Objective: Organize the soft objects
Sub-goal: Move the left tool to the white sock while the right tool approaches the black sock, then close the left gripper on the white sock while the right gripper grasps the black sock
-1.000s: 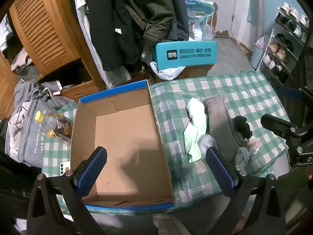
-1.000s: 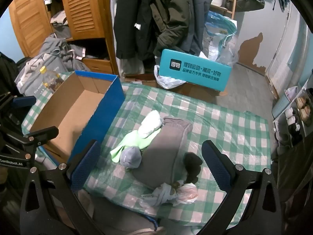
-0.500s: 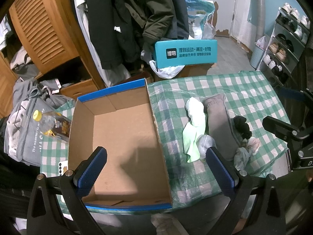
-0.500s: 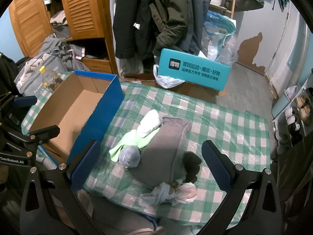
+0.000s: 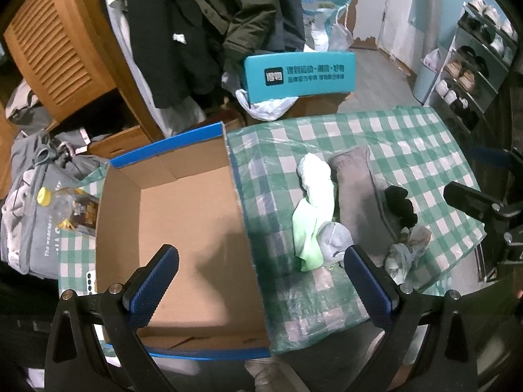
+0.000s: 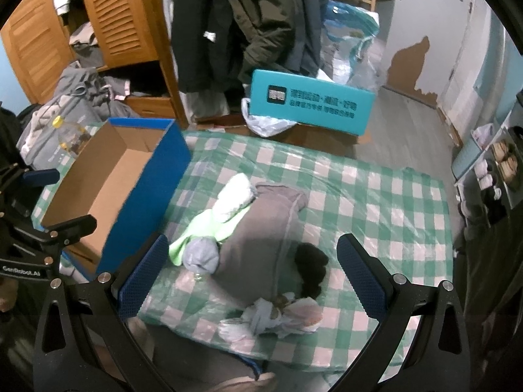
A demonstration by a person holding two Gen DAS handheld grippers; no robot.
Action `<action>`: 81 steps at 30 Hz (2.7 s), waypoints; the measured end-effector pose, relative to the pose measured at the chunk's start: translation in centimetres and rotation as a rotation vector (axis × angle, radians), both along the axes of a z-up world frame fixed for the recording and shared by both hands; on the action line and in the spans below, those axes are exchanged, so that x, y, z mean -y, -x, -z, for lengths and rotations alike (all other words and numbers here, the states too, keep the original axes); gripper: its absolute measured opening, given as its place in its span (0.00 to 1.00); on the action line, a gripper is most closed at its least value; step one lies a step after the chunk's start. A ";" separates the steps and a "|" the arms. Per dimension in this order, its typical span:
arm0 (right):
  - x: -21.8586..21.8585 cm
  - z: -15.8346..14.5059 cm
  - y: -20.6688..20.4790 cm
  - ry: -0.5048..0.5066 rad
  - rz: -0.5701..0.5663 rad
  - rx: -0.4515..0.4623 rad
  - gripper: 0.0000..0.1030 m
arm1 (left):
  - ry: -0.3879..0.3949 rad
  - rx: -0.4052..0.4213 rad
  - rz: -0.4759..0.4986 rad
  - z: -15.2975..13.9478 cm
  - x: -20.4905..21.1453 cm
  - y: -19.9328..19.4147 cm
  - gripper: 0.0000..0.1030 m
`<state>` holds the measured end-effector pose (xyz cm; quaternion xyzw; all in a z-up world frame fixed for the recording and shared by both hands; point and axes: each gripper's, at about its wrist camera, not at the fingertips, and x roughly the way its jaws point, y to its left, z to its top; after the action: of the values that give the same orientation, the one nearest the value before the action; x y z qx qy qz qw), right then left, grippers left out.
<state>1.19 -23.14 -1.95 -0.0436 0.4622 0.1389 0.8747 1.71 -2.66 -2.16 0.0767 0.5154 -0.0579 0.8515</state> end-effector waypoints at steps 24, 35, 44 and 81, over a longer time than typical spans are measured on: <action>6.1 5.5 -5.2 -0.003 0.121 -0.144 0.98 | -0.023 -0.108 0.098 3.1 4.9 -7.0 0.99; 7.6 9.8 -6.7 0.010 0.135 -0.222 0.98 | -0.039 -0.165 0.139 6.1 6.8 -10.9 0.99; 7.5 12.8 -7.3 0.046 0.111 -0.278 0.95 | -0.032 -0.223 0.143 9.5 7.4 -12.8 0.99; 7.1 16.2 -8.0 0.058 0.061 -0.354 0.25 | 0.089 -0.368 0.164 15.0 9.2 -15.9 0.63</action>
<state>9.23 -30.28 -18.19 -0.0295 0.6140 0.1044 0.7818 17.65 -11.89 -17.11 0.0688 0.6511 -0.1630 0.7381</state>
